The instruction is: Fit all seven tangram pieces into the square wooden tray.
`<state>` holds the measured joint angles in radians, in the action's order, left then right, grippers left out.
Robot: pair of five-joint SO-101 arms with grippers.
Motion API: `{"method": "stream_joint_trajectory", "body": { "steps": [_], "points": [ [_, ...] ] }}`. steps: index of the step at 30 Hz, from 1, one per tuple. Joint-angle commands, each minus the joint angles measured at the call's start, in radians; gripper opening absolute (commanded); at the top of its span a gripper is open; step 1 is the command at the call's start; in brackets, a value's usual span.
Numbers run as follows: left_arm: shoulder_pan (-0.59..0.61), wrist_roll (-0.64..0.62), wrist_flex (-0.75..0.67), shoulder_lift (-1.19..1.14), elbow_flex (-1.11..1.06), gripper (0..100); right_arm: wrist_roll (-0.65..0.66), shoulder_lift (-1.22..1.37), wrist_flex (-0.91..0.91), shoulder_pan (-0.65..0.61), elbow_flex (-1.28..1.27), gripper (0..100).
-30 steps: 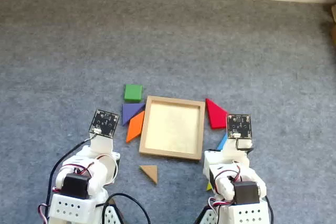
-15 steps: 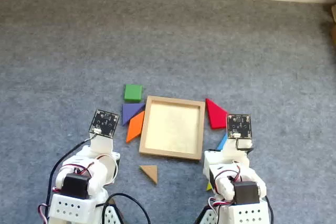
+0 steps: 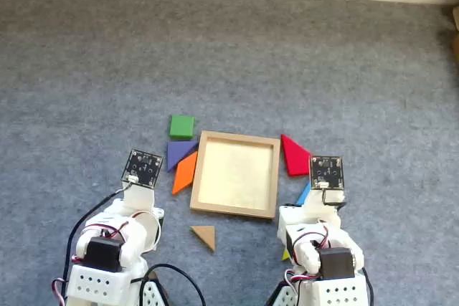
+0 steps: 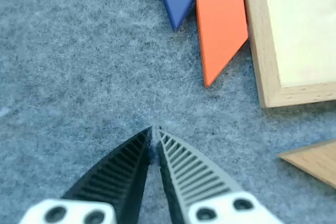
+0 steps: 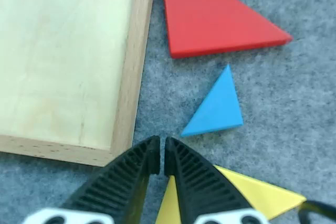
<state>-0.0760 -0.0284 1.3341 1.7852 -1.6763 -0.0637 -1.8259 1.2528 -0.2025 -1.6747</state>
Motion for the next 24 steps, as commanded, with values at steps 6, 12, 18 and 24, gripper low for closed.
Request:
{"method": "stream_joint_trajectory", "body": {
  "steps": [6, 12, 18, 24],
  "points": [
    [0.007, -0.009, 0.002, 0.022, -0.019, 0, -0.006, -0.016, 0.004, 0.012, -0.136, 3.4],
    [0.007, -0.009, 0.002, 0.022, -0.019, 0, -0.006, -0.016, 0.004, -0.004, -0.136, 3.4],
    [0.007, -0.009, 0.002, 0.022, -0.019, 0, -0.006, -0.016, 0.004, -0.068, -0.134, 3.4],
    [0.007, -0.009, 0.002, 0.022, -0.019, 0, -0.008, -0.016, 0.004, -0.081, -0.134, 3.4]
  ]
}}
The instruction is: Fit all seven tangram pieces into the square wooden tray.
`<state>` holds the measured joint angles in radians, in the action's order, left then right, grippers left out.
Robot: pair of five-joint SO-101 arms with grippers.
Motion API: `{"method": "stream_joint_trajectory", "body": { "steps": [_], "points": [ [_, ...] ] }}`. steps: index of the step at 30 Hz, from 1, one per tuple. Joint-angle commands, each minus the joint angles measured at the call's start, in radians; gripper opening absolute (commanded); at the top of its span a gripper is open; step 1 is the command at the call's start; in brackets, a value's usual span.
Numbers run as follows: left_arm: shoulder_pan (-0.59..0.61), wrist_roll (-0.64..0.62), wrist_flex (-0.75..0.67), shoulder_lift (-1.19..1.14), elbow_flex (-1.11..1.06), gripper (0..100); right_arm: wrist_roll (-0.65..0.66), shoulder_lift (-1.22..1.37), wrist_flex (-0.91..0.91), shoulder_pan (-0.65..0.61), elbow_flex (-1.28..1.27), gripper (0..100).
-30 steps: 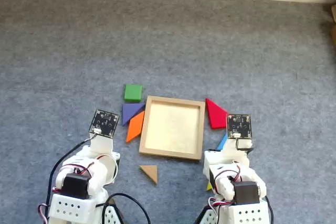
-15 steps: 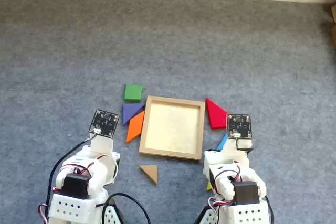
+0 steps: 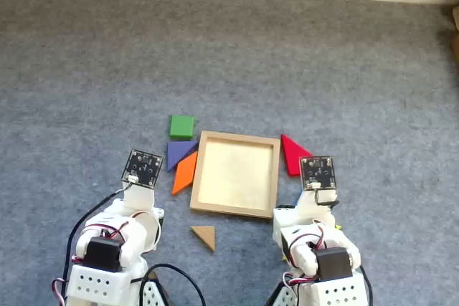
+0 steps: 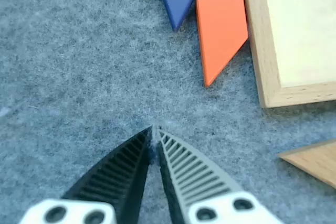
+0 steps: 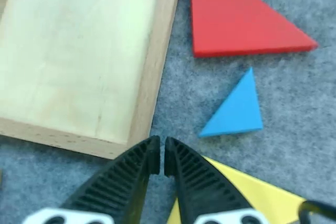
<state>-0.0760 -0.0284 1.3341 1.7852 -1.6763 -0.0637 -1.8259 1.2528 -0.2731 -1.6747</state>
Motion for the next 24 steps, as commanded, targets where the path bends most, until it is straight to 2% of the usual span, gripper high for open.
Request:
{"method": "stream_joint_trajectory", "body": {
  "steps": [1, 12, 19, 21, 24],
  "points": [
    [0.007, -0.009, 0.002, 0.022, -0.019, 0, -0.008, -0.016, 0.004, -0.01, -0.134, 3.4],
    [0.008, -0.009, 0.002, 0.022, -0.019, 0, -0.005, -0.016, -0.01, 0.01, -0.114, 3.6],
    [0.008, -0.009, 0.002, 0.022, -0.019, 0, -0.002, -0.016, -0.177, 0.182, -0.001, 3.8],
    [0.008, -0.009, 0.002, 0.022, -0.019, 0, 0.063, -0.016, -0.243, 0.219, 0.002, 3.8],
    [0.008, -0.009, 0.002, 0.022, -0.019, 0, 0.241, -0.016, -0.289, 0.245, 0.004, 3.8]
  ]
}}
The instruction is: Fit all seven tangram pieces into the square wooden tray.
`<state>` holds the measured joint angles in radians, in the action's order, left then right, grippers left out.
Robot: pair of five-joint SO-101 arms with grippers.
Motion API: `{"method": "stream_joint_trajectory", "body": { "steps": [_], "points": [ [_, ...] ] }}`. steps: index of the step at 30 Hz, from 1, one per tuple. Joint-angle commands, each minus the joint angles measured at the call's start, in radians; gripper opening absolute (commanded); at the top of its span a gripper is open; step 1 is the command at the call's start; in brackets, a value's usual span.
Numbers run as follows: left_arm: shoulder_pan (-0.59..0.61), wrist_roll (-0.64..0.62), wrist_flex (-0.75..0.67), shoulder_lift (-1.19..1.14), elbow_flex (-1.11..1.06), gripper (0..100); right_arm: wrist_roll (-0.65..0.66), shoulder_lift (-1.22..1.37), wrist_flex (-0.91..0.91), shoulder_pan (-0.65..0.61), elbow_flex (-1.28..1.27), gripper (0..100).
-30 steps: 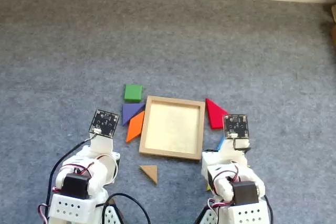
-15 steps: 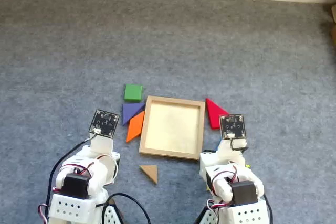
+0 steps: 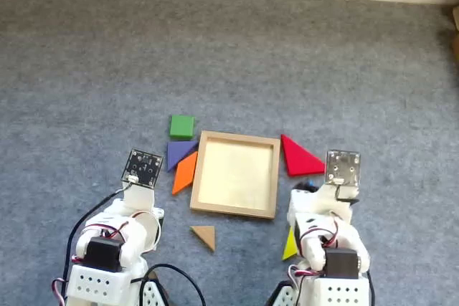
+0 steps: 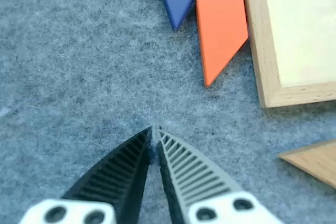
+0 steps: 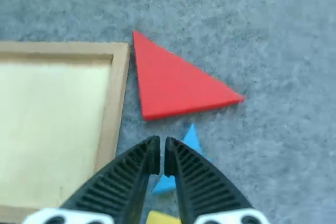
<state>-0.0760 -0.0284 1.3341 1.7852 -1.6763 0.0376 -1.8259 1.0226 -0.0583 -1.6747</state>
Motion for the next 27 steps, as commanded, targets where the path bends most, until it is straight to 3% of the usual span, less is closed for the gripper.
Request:
{"method": "stream_joint_trajectory", "body": {
  "steps": [1, 9, 14, 21, 27],
  "points": [
    [0.008, -0.009, 0.002, 0.022, -0.019, 0, 0.173, -0.016, -0.05, 0.031, 0.005, 3.8],
    [0.008, -0.009, 0.002, 0.022, -0.019, 0, 0.189, 0.024, 0.11, 0.039, 0.216, 3.8],
    [0.008, -0.009, 0.002, 0.022, -0.019, 0, 0.241, 0.246, 0.15, 0.035, 0.387, 5.0],
    [0.008, -0.009, 0.002, 0.022, -0.019, 0, 0.247, 0.608, 0.148, 0.035, 0.613, 14.2],
    [0.008, -0.009, 0.002, 0.022, -0.019, 0, 0.348, 0.834, 0.148, -0.004, 0.728, 30.7]
  ]
}}
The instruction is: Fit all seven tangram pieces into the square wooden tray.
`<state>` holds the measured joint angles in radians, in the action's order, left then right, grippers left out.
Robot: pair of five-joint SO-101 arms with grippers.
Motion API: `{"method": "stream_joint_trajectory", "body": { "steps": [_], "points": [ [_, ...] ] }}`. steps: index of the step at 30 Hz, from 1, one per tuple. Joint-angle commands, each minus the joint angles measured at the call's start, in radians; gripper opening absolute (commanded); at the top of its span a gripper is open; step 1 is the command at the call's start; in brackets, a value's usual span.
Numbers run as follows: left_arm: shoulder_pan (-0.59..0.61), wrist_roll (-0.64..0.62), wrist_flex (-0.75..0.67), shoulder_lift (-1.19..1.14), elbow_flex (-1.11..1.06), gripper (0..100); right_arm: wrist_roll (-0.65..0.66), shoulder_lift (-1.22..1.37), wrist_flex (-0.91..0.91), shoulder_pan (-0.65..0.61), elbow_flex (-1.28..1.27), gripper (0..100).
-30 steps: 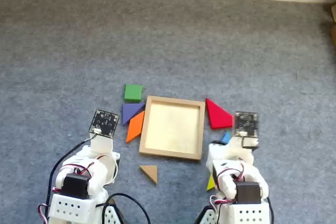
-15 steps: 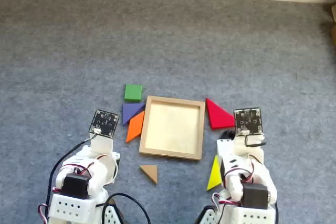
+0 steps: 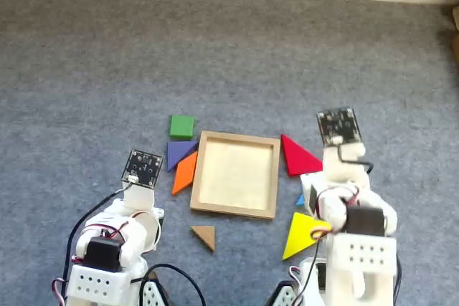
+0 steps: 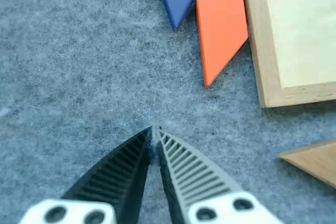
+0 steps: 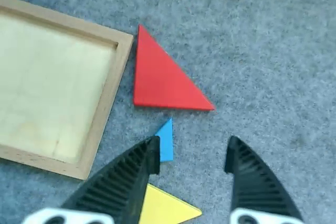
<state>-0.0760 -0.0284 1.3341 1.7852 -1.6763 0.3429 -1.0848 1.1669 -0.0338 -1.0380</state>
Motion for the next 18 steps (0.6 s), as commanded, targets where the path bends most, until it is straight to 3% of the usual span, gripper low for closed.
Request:
{"method": "stream_joint_trajectory", "body": {
  "steps": [1, 8, 18],
  "points": [
    [0.008, -0.009, 0.002, 0.022, -0.019, 0, 0.049, 0.124, -0.001, -0.047, 0.102, 32.4],
    [0.008, -0.009, 0.002, 0.022, -0.019, 0, 0.183, 0.329, -0.004, -0.176, 0.159, 33.1],
    [0.008, -0.009, 0.002, 0.022, -0.019, 0, 0.209, 0.693, -0.004, -0.188, 0.417, 33.2]
  ]
}}
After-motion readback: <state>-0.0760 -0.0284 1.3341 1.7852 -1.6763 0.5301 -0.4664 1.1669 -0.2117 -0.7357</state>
